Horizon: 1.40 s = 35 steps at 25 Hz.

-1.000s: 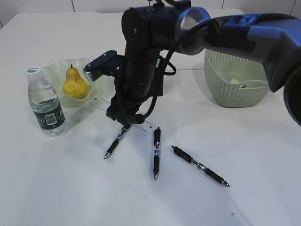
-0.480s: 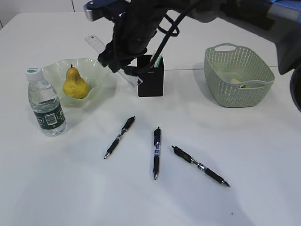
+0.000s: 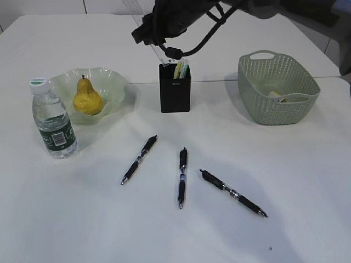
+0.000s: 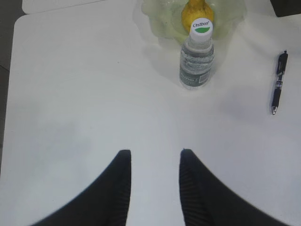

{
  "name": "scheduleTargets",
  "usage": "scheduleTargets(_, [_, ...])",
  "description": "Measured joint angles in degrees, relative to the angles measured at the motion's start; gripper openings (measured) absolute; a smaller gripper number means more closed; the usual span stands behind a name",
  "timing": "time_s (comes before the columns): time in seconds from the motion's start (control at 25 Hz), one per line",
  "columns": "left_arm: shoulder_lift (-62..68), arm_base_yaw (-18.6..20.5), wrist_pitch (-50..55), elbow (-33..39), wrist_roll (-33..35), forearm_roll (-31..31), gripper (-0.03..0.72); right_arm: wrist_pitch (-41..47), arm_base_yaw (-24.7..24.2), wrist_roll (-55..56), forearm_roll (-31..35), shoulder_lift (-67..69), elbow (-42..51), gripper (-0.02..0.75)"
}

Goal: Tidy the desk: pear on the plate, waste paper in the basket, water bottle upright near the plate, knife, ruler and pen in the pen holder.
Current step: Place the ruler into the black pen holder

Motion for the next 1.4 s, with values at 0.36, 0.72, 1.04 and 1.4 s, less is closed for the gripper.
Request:
scheduleTargets(0.36, [0.2,0.0,-1.5,0.0,0.0,0.0,0.240,-11.3,-1.6,-0.6,-1.3,0.0,3.0,0.302])
scheduleTargets(0.72, [3.0,0.0,-3.1,0.0,0.0,0.3,0.240,-27.4,-4.8,-0.6,-0.7,0.0,11.7,0.302])
scheduleTargets(1.04, [3.8,0.0,-3.1,0.0,0.0,2.2,0.240,-43.9,-4.8,0.8,-0.1,0.1,21.1,0.302])
scheduleTargets(1.4, [3.9,0.0,-3.1,0.0,0.0,2.4,0.240,-51.3,-4.4,6.9,0.2,0.1,23.2,0.302])
